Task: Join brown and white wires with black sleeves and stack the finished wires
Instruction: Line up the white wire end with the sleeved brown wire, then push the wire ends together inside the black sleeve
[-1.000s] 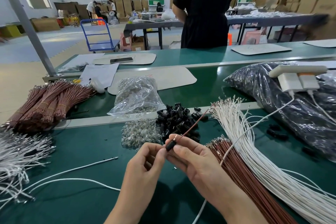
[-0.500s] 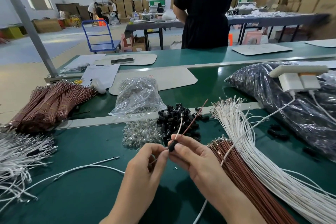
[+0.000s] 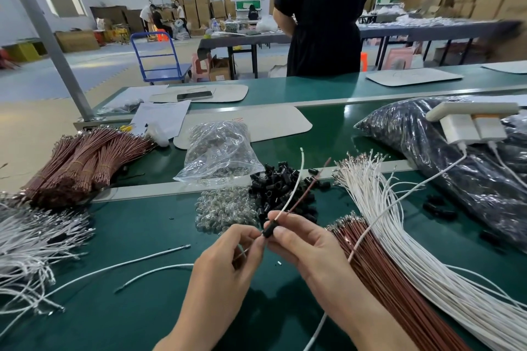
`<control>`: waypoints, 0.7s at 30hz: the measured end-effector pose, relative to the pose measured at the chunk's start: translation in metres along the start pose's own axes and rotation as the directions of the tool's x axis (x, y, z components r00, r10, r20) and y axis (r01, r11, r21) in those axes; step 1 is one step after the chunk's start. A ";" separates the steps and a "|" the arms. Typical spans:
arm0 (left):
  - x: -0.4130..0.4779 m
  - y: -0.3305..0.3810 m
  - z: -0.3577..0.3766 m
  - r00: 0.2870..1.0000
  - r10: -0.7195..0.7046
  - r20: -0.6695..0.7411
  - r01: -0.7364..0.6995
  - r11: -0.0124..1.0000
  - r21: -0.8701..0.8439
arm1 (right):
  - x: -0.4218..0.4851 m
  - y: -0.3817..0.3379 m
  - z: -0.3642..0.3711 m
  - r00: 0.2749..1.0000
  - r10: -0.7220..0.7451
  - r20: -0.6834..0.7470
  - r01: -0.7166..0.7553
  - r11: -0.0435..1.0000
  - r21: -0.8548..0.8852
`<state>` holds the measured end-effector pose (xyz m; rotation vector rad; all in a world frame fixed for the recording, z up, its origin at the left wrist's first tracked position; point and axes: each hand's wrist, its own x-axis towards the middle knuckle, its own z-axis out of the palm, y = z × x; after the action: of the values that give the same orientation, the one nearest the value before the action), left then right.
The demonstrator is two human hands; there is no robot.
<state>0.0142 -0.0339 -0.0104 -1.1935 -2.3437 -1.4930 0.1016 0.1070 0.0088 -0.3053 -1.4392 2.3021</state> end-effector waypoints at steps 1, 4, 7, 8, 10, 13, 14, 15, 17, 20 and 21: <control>0.000 -0.001 -0.002 1.000 0.003 0.004 -0.003 1.000 0.003 | 0.001 -0.003 -0.003 1.000 -0.014 -0.023 0.014 1.000 0.010; 0.002 -0.003 -0.008 1.000 0.017 0.014 -0.017 0.999 0.028 | 0.003 -0.013 -0.015 0.992 -0.015 -0.122 0.034 0.987 0.156; 0.002 -0.001 -0.007 1.000 0.024 -0.010 -0.023 0.999 0.023 | 0.002 -0.007 -0.009 0.997 0.025 -0.075 -0.014 0.988 0.153; 0.002 0.000 -0.006 1.000 0.025 -0.016 -0.024 0.999 0.025 | 0.000 -0.002 -0.004 0.999 0.044 -0.032 -0.040 0.993 0.113; 0.002 0.001 -0.005 0.999 0.030 -0.011 -0.030 0.999 0.038 | -0.001 0.003 0.005 0.998 0.059 0.018 -0.060 0.996 0.060; 0.003 -0.002 -0.008 1.000 0.026 0.005 -0.026 0.999 0.047 | 0.000 -0.007 -0.003 0.998 0.014 -0.069 -0.006 0.994 0.113; 0.003 -0.003 -0.009 1.000 0.027 0.013 -0.027 0.998 0.050 | 0.000 -0.013 -0.009 0.995 0.002 -0.095 0.013 0.987 0.161; 0.003 -0.004 -0.011 0.999 0.028 0.024 -0.029 0.998 0.052 | 0.000 -0.018 -0.015 0.994 -0.009 -0.113 0.032 0.978 0.204; 0.003 -0.004 -0.010 0.999 0.032 0.033 -0.034 0.998 0.058 | -0.002 -0.022 -0.020 0.993 -0.012 -0.120 0.040 0.972 0.233; 0.002 0.000 -0.006 0.998 0.050 0.022 -0.052 0.996 0.070 | -0.004 -0.012 -0.010 0.998 0.028 -0.047 -0.023 0.994 0.104; 0.002 0.001 -0.005 0.998 0.055 0.019 -0.056 0.996 0.071 | -0.005 -0.008 -0.006 0.999 0.037 -0.019 -0.036 0.998 0.044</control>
<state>0.0124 -0.0364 -0.0066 -1.2474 -2.3335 -1.3754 0.1104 0.1125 0.0133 -0.3437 -1.3822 2.3500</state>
